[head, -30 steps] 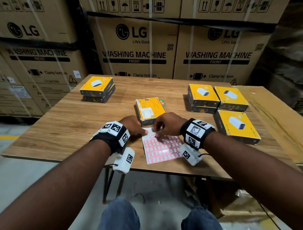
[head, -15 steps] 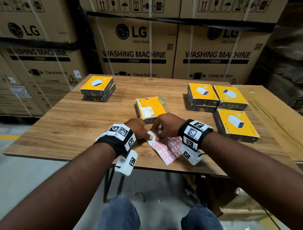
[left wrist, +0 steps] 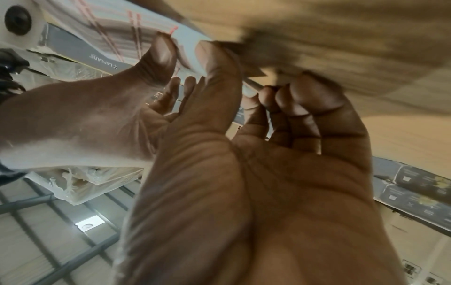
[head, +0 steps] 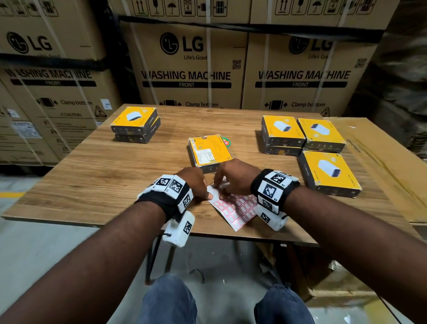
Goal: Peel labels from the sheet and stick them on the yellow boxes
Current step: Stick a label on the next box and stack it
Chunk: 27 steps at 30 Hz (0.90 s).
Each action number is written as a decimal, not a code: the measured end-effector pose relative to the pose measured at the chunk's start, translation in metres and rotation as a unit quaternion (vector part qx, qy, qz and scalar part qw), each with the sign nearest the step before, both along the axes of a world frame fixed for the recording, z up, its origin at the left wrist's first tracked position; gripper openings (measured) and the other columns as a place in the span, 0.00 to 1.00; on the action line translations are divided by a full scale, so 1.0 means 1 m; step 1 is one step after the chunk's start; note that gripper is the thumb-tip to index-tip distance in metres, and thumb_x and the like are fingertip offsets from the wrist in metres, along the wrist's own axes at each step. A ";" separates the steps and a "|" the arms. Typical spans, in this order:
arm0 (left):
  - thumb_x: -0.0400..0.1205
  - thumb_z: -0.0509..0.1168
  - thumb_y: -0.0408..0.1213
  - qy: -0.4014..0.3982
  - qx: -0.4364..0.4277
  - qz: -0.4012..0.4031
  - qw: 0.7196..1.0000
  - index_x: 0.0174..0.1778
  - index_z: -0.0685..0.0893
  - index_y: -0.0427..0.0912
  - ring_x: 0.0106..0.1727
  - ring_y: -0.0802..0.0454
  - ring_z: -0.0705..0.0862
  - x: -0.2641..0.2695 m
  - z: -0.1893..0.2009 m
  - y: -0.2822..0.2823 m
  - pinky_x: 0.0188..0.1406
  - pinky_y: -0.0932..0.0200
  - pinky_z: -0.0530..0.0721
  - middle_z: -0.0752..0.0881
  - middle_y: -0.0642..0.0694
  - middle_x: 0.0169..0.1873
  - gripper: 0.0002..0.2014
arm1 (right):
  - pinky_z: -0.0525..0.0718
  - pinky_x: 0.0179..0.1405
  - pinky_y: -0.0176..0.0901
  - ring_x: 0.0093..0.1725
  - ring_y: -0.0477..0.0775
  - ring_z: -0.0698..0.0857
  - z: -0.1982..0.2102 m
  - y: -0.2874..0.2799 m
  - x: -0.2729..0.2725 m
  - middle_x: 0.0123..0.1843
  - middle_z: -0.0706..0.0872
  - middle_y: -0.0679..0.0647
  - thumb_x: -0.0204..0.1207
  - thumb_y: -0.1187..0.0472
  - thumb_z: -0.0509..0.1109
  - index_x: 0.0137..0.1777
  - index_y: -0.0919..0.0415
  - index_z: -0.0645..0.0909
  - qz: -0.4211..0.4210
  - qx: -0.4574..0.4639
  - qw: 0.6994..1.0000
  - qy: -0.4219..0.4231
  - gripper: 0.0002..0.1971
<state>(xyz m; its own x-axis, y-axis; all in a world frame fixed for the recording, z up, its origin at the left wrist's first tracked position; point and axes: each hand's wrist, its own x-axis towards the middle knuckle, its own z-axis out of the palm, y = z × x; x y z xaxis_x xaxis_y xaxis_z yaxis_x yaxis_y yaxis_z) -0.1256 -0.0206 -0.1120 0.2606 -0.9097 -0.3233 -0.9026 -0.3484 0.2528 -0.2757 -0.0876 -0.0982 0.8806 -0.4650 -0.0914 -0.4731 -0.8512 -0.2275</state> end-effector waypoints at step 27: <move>0.80 0.63 0.18 0.427 -0.107 0.184 0.879 0.60 0.78 0.38 0.43 0.39 0.86 -0.003 0.007 0.006 0.39 0.50 0.84 0.85 0.31 0.46 0.16 | 0.75 0.41 0.38 0.45 0.46 0.82 -0.002 -0.003 -0.002 0.45 0.86 0.46 0.71 0.58 0.79 0.43 0.49 0.87 -0.060 0.025 0.994 -0.091 0.04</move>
